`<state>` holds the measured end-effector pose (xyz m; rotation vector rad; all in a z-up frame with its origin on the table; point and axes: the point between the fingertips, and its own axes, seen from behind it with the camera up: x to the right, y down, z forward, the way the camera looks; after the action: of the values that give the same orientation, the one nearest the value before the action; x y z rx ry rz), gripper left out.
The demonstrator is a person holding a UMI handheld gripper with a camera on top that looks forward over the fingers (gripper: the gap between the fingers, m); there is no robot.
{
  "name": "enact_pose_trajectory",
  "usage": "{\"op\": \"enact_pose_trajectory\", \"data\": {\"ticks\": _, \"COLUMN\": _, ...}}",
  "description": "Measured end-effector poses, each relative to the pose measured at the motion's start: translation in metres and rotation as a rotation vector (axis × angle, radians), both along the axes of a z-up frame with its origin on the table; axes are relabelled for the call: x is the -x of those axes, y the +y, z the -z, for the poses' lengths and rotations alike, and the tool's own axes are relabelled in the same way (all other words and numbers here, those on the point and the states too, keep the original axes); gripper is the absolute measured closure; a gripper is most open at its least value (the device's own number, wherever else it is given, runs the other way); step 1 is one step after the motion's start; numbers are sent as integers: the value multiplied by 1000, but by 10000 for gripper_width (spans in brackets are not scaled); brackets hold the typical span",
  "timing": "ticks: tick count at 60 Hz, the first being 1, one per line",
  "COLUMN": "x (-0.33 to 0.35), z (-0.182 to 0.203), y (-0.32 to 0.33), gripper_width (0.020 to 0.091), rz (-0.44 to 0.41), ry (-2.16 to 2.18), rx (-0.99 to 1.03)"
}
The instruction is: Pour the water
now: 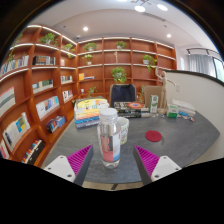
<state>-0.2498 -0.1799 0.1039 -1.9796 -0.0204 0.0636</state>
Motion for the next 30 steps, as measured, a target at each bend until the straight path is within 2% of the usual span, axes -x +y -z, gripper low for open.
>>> {"op": "enact_pose_trajectory", "data": {"ticks": 6, "x": 2, "z": 22, "y": 37, "gripper_width": 254, "rz": -9, "ry": -22, "rx": 0}}
{"op": "enact_pose_trajectory", "data": {"ticks": 12, "x": 5, "z": 23, "y": 63, "gripper_width": 275, "rz": -17, "ry": -35, "rx": -26}}
{"op": "enact_pose_trajectory", "data": {"ticks": 14, "x": 9, "z": 20, "y": 70, "gripper_width": 316, "rz": -24, "ry": -29, "rx": -45}}
{"op": "enact_pose_trajectory", "data": {"ticks": 16, "x": 10, "z": 22, "y": 75, "gripper_width": 389, "rz": -23, "ry": -28, "rx": -50}}
{"op": "enact_pose_trajectory", "data": {"ticks": 20, "x": 14, "z": 33, "y": 82, "gripper_width": 578, "rz": -31, "ry": -39, "rx": -22}}
{"op": "enact_pose_trajectory", "data": {"ticks": 27, "x": 17, "z": 32, "y": 88, "gripper_width": 629, "rz": -34, "ry": -22, "rx": -40}}
{"op": "enact_pose_trajectory", "data": {"ticks": 30, "x": 19, "z": 31, "y": 88, "gripper_width": 685, "rz": -38, "ry": -23, "rx": -52}}
